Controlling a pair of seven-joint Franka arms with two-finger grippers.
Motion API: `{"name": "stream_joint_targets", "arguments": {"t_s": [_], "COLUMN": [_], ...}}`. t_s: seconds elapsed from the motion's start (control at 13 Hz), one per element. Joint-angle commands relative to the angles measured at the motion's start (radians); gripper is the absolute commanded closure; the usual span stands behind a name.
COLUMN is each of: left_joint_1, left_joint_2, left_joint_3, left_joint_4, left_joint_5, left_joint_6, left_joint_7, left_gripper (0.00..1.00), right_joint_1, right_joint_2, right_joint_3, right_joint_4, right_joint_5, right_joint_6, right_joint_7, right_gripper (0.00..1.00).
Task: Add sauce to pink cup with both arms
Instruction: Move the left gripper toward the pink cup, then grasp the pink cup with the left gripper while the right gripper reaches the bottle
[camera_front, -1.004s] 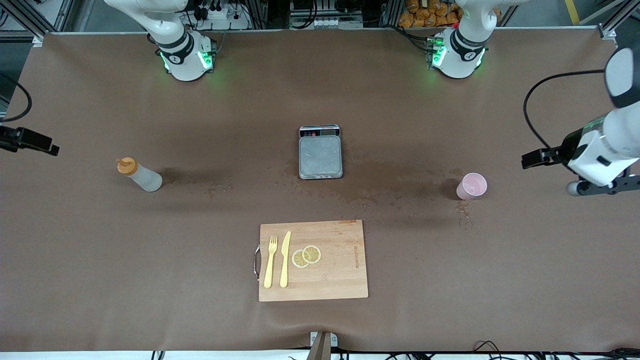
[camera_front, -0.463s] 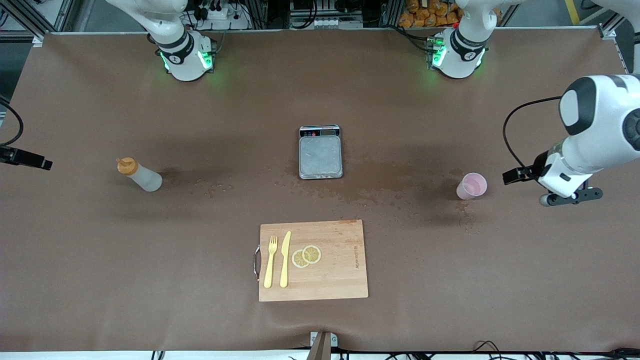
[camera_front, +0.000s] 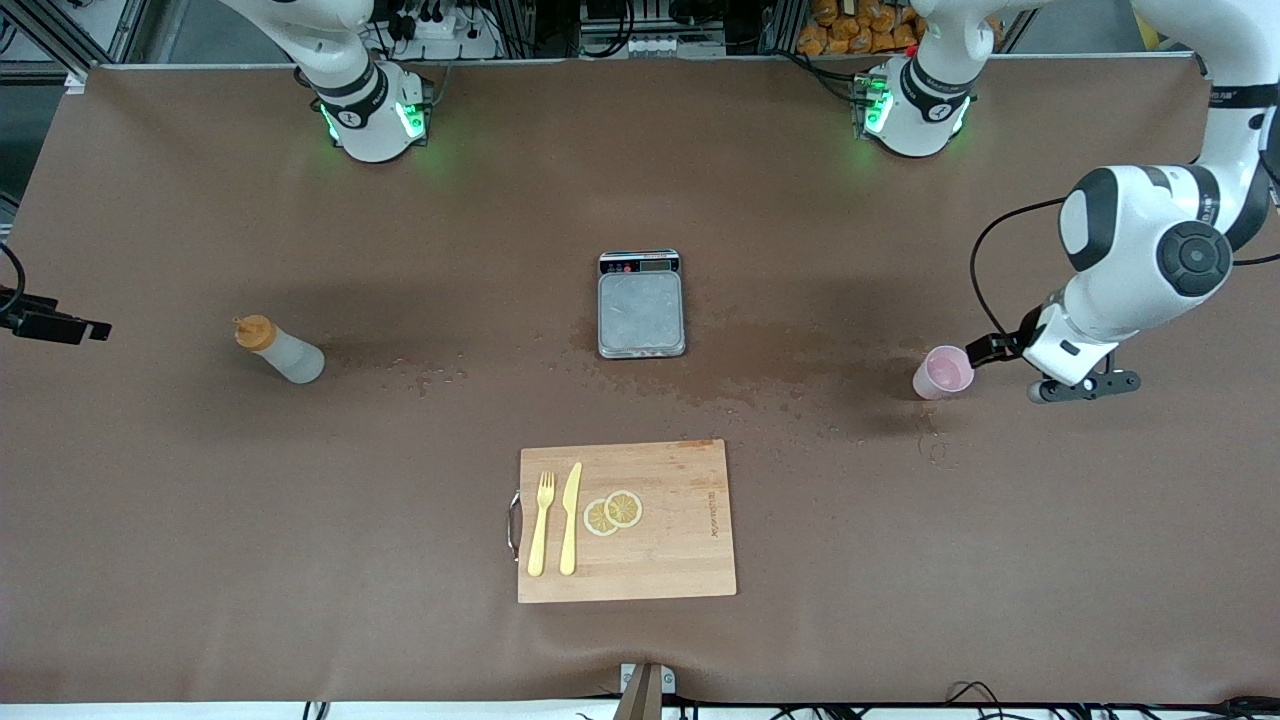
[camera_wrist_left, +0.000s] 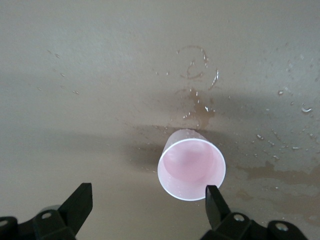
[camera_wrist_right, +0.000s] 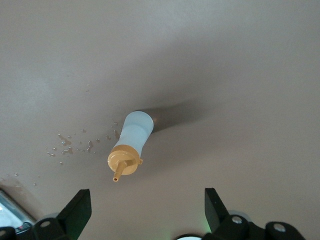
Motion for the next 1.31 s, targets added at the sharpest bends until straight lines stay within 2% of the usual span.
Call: {"name": "stream_joint_targets", "arguments": {"t_s": [0.0,0.15,0.39,0.85,1.0,1.08,1.24], "left_joint_1": [0.002,0.003,0.002,0.005,0.005,0.005,0.003], "left_joint_2": [-0.028,-0.007,0.024,0.098,0.108,0.116,0.119], "left_joint_3": [-0.016,-0.017,-0.017,-0.016,-0.016,-0.016,-0.016], "left_joint_4": [-0.052,-0.058,-0.060,-0.066,-0.066,-0.066,-0.064], "left_joint_5": [-0.024,-0.024,-0.024,-0.026,-0.024,-0.026,-0.024], "left_joint_6": [0.033,0.058,0.081,0.150,0.158,0.164,0.176], "left_joint_7": [0.002,0.001,0.001,0.001,0.001,0.001,0.001], "left_gripper": [0.06,0.14,0.18,0.22,0.28,0.35,0.57], "right_joint_1": [-0.057,-0.083,-0.085,-0.154,-0.171,-0.172,-0.175], "right_joint_2": [0.047,0.077,0.120,0.260,0.298,0.317,0.358], "right_joint_3": [0.015,0.015,0.015,0.015,0.015,0.015,0.015], "right_joint_4": [0.011,0.013,0.014,0.014,0.016,0.016,0.014], "right_joint_5": [0.070,0.094,0.098,0.256,0.301,0.305,0.340], "right_joint_6": [-0.030,-0.030,-0.030,-0.030,-0.030,-0.030,-0.030], "right_joint_7": [0.055,0.086,0.136,0.209,0.212,0.213,0.230], "right_gripper": [0.00,0.00,0.00,0.00,0.00,0.00,0.00]}}
